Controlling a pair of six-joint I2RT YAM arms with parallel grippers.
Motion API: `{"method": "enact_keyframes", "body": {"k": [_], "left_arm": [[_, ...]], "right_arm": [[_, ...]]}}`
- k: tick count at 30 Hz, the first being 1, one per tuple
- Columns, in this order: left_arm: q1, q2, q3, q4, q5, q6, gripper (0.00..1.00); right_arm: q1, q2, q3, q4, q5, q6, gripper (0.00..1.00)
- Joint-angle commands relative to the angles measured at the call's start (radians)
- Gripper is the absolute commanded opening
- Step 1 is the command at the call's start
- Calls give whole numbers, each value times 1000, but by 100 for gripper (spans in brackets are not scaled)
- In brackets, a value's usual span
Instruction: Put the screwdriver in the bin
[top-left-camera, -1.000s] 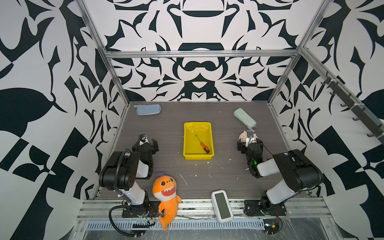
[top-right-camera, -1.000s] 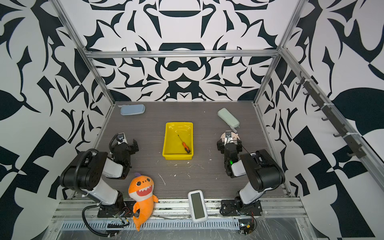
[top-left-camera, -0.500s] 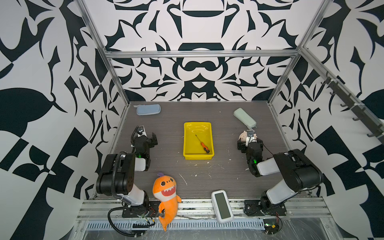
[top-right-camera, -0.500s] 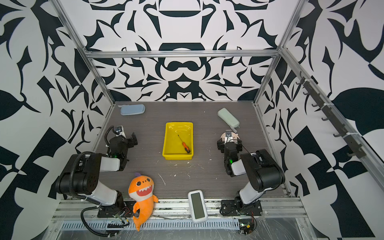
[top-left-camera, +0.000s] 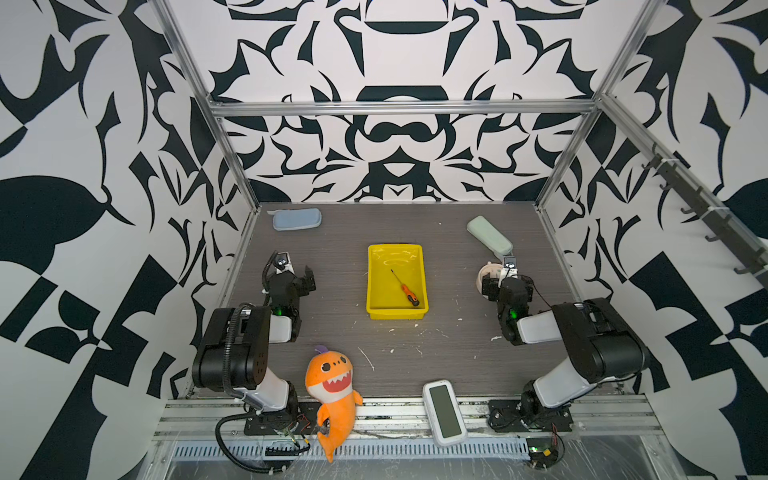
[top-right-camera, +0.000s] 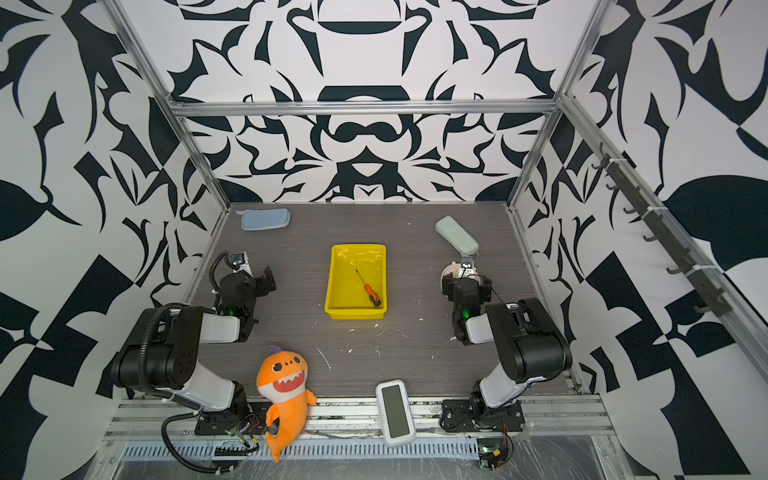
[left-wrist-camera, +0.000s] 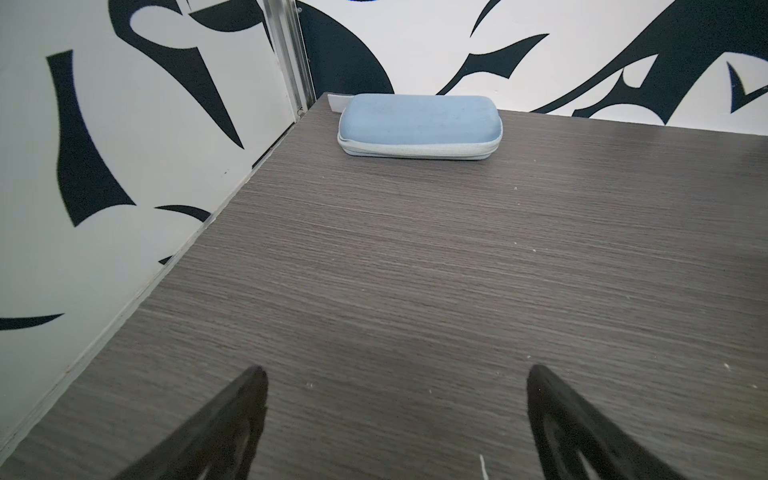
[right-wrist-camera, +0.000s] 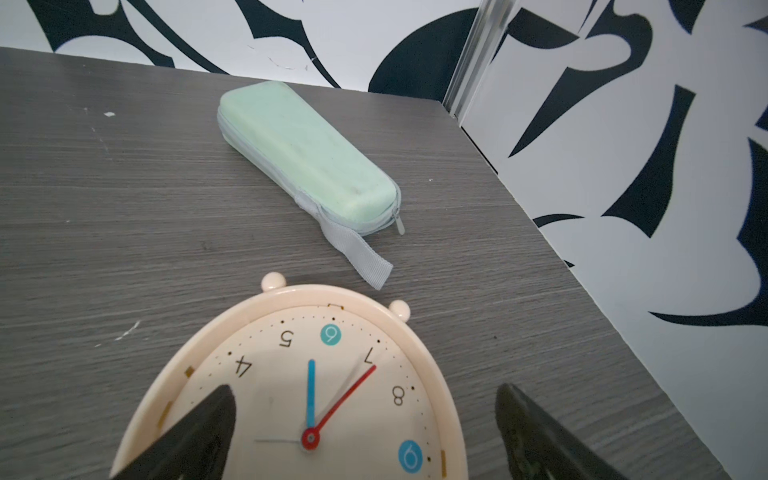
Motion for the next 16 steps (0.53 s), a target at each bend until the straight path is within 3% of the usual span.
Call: {"method": "enact_keyframes", "body": {"k": [1,9,12,16], "left_arm": [[1,-8,-2,2,7,-9,100],[1,-8,-2,2,7,-8,100],[1,-8,-2,2,7,-9,100],[1,-8,-2,2,7,-8,100]], "right_arm": [[-1,-28,19,-6,-23,19,100],[-1,-25,21,-5,-44,14,100],[-34,-29,39,-48,-168,16,100],[-35,-35,21,-26,-158,9,100]]}}
